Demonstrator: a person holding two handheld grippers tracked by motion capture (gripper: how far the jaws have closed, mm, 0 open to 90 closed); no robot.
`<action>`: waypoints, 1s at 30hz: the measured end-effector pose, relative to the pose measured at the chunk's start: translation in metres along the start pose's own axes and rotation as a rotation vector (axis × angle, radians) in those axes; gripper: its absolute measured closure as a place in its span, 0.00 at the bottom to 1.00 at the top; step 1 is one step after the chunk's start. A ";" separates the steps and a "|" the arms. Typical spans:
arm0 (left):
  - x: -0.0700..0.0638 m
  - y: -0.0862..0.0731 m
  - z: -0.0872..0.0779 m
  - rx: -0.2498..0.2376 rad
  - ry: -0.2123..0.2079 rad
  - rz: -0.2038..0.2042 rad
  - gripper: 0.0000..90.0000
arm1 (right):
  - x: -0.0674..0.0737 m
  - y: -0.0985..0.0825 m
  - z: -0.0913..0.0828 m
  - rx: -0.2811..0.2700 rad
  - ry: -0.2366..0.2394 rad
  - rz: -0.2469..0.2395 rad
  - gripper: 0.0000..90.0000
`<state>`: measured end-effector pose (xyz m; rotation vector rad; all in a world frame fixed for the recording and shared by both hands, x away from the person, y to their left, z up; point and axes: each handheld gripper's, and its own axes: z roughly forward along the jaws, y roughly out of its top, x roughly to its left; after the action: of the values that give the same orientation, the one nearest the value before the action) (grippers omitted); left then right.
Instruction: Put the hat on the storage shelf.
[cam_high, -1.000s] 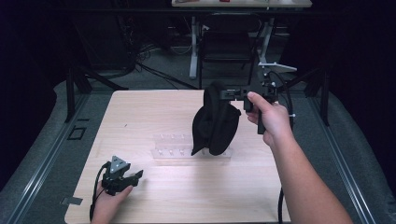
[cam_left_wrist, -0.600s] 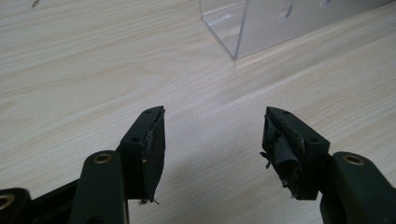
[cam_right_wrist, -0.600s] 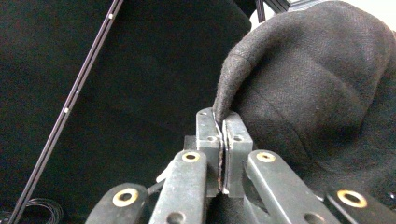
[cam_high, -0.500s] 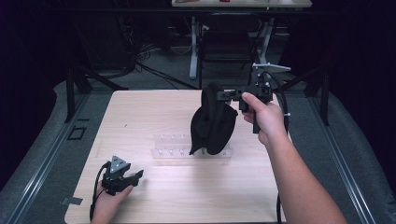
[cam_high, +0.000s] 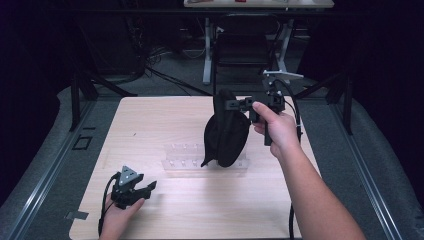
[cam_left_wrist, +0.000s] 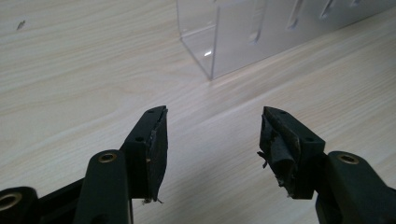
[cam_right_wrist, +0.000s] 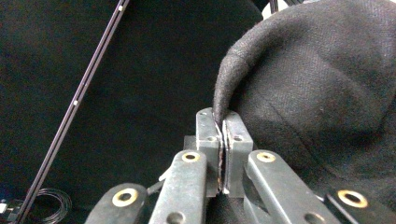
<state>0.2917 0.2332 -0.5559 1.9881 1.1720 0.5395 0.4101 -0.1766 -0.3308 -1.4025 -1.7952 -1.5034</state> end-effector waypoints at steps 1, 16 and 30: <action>-0.002 0.002 -0.001 -0.002 -0.004 0.007 0.47 | 0.000 0.000 0.001 -0.001 0.001 0.002 0.98; -0.028 0.033 -0.015 -0.075 -0.088 0.063 0.50 | -0.002 -0.002 0.012 0.000 0.043 0.011 0.97; -0.065 0.072 -0.009 -0.112 -0.150 0.136 0.51 | 0.000 -0.002 0.014 0.005 0.038 0.005 0.97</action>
<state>0.2938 0.1589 -0.4936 1.9841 0.9019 0.5038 0.4120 -0.1634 -0.3364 -1.3663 -1.7697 -1.5122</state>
